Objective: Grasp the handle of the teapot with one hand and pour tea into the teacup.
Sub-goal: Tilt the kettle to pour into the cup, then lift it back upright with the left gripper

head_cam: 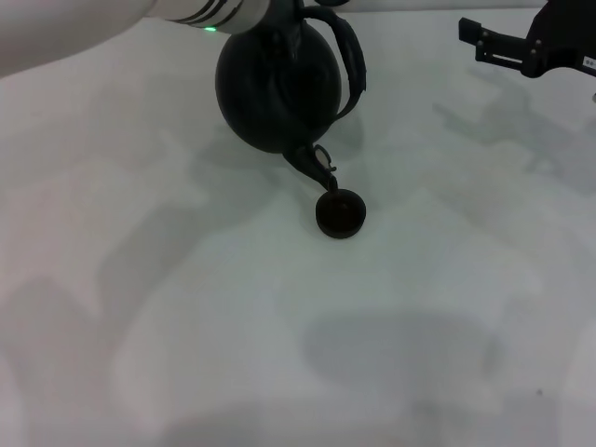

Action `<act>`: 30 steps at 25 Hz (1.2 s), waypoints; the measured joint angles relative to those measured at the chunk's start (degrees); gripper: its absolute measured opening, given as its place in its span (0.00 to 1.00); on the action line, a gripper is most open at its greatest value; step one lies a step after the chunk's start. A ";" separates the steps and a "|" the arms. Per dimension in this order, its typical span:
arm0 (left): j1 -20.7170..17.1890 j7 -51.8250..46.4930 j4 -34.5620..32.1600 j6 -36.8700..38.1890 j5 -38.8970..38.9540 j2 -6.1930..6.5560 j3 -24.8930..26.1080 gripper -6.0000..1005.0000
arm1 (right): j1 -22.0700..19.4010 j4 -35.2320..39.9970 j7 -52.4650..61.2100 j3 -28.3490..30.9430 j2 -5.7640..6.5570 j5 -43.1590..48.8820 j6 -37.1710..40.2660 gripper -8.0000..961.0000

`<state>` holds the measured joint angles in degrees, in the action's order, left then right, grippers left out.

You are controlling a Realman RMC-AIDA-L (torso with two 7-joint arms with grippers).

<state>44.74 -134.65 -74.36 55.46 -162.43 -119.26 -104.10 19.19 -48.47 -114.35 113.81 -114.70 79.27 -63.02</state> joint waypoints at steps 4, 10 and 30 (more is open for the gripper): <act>0.17 0.00 0.01 0.00 0.00 0.04 -0.42 0.13 | 0.12 0.10 0.00 0.34 0.00 0.00 0.00 0.91; 0.40 0.09 0.21 0.10 0.00 0.08 -0.66 0.13 | 0.14 0.14 0.00 0.42 0.00 0.00 0.00 0.91; 2.02 0.43 1.04 1.13 0.01 0.19 -1.51 0.12 | 0.23 0.23 -0.07 0.45 0.00 0.00 0.09 0.91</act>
<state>46.76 -134.22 -73.32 56.58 -162.42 -119.07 -105.62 19.42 -48.25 -114.41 114.26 -114.70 79.28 -62.92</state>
